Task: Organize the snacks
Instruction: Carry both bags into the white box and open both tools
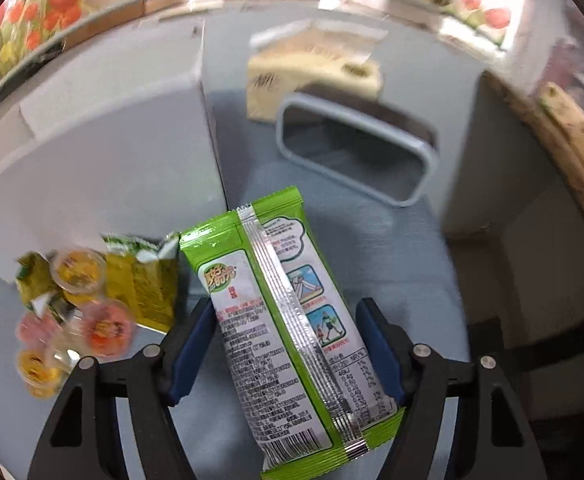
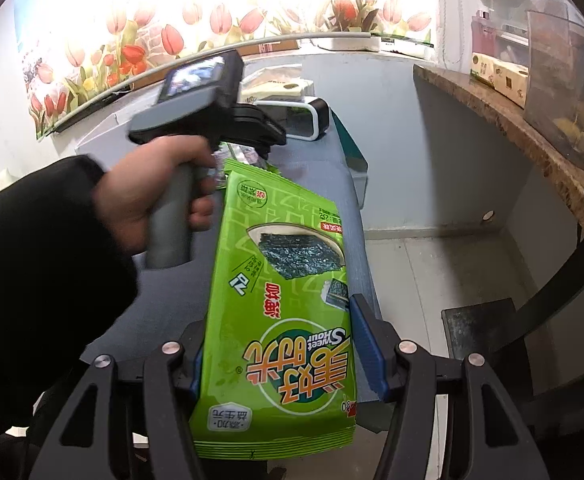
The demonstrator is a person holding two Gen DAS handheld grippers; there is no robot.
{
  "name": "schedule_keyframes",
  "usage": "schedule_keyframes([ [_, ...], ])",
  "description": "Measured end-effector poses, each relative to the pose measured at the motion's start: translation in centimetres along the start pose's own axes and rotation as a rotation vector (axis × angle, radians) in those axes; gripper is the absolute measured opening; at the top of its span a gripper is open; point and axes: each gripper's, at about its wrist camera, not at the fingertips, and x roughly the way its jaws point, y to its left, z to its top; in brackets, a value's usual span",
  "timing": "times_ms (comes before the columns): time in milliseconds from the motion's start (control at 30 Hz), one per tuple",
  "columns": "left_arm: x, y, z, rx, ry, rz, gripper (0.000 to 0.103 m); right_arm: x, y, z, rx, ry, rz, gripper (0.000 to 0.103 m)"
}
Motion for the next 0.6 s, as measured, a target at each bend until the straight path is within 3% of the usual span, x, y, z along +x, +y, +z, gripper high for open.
schedule_keyframes([
  [300, -11.5, 5.3, -1.2, 0.095, -0.17, -0.134, 0.076, -1.0, 1.3, 1.6, -0.024, -0.041, -0.008, 0.064],
  [467, -15.9, 10.5, -1.3, 0.104, -0.233, -0.096, 0.076, 0.0, 3.6, 4.5, -0.068, -0.069, 0.039, 0.064],
  [600, -17.8, 15.2, 0.1, 0.076, -0.28, -0.014, 0.076, 2.8, 6.6, 8.4, -0.138, -0.083, 0.095, 0.064],
])
